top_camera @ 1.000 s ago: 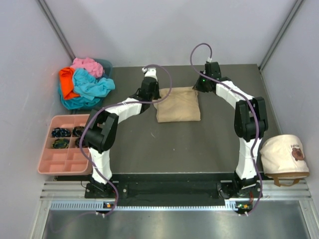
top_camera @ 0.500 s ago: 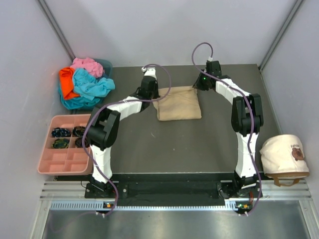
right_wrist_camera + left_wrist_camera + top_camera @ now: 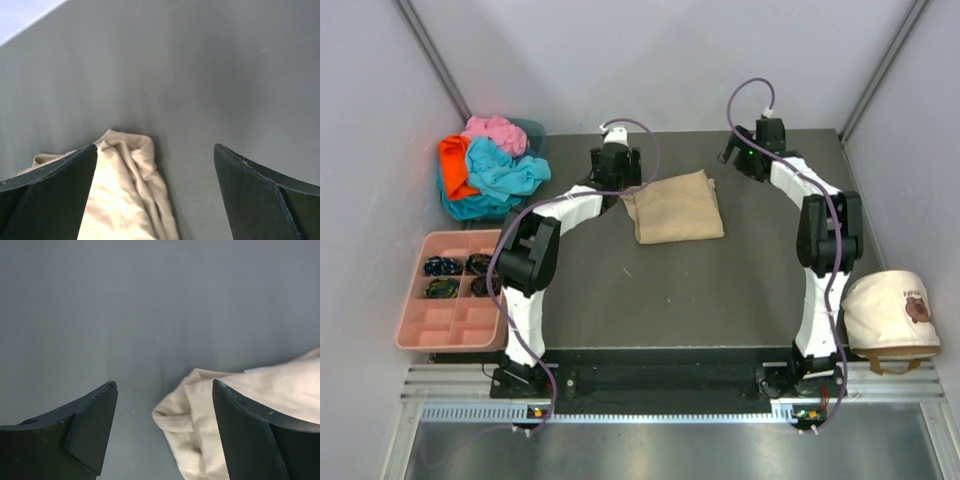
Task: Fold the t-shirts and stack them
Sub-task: Fold the long partially folded tshirt into a neat square, then smooth out wrinkles on the folded tshirt
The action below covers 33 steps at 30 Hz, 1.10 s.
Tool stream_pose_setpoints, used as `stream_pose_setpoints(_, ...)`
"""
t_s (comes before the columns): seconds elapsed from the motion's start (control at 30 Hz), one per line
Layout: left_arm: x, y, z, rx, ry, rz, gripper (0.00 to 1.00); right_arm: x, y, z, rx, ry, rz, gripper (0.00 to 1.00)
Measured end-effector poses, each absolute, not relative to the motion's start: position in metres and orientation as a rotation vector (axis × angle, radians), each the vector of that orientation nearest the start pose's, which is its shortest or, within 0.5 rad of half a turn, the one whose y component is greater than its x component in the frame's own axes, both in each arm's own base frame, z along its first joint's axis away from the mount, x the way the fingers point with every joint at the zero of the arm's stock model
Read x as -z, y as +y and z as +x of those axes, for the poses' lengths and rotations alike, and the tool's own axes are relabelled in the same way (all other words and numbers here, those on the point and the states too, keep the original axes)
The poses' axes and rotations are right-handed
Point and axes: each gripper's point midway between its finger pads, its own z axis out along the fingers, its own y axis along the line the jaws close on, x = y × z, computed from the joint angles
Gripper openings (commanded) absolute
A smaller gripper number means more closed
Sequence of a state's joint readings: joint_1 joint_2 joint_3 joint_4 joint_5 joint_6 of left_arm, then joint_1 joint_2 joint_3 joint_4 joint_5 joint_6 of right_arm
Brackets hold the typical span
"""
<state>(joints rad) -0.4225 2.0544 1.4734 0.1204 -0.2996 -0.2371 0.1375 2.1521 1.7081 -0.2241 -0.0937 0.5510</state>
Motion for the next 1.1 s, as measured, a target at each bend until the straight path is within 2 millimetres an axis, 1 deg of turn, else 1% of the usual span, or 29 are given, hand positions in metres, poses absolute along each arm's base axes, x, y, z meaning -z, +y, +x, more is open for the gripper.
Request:
stream_pose_setpoints(0.07,-0.124,-0.193,0.552,0.079,2.000,-0.007,0.83,-0.111,0.108,0.570,-0.456,2.219,0.432,0.99)
stream_pose_setpoints(0.13,-0.129,-0.187,0.554,0.056,1.990,-0.014,0.83,-0.119,0.099,0.562,-0.439,2.203,0.442,0.99)
stream_pose_setpoints(0.2,-0.132,-0.181,0.553,0.046,1.992,-0.019,0.85,-0.128,0.096,0.555,-0.439,2.185,0.434,0.99)
stream_pose_setpoints(0.33,-0.142,-0.180,0.538,0.106,1.995,-0.004,0.85,-0.148,0.109,0.544,-0.522,2.163,0.362,0.99)
stream_pose_setpoints(0.43,-0.155,-0.190,0.526,0.220,1.980,0.011,0.84,-0.160,0.129,0.540,-0.655,2.140,0.278,0.99)
stream_pose_setpoints(0.5,-0.162,-0.205,0.518,0.343,1.959,0.024,0.83,-0.165,0.144,0.535,-0.767,2.128,0.220,0.99)
stream_pose_setpoints(0.53,-0.164,-0.214,0.513,0.409,1.953,0.032,0.80,-0.167,0.152,0.532,-0.825,2.122,0.193,0.99)
stream_pose_setpoints(0.6,-0.163,-0.232,0.504,0.533,1.949,0.041,0.79,-0.172,0.167,0.529,-0.934,2.103,0.147,0.99)
stream_pose_setpoints(0.7,-0.155,-0.259,0.485,0.681,1.964,0.073,0.75,-0.172,0.178,0.526,-1.030,2.098,0.107,0.99)
stream_pose_setpoints(0.83,-0.147,-0.298,0.456,0.817,1.980,0.136,0.72,-0.162,0.186,0.521,-1.097,2.125,0.097,0.99)
stream_pose_setpoints(0.9,-0.141,-0.314,0.442,0.869,1.991,0.169,0.72,-0.158,0.188,0.523,-1.111,2.137,0.094,0.99)
stream_pose_setpoints(1.0,-0.128,-0.331,0.420,0.920,2.018,0.202,0.71,-0.153,0.189,0.525,-1.121,2.148,0.094,0.99)
stream_pose_setpoints(1.1,-0.107,-0.337,0.398,0.946,2.069,0.210,0.71,-0.152,0.191,0.526,-1.139,2.152,0.089,0.99)
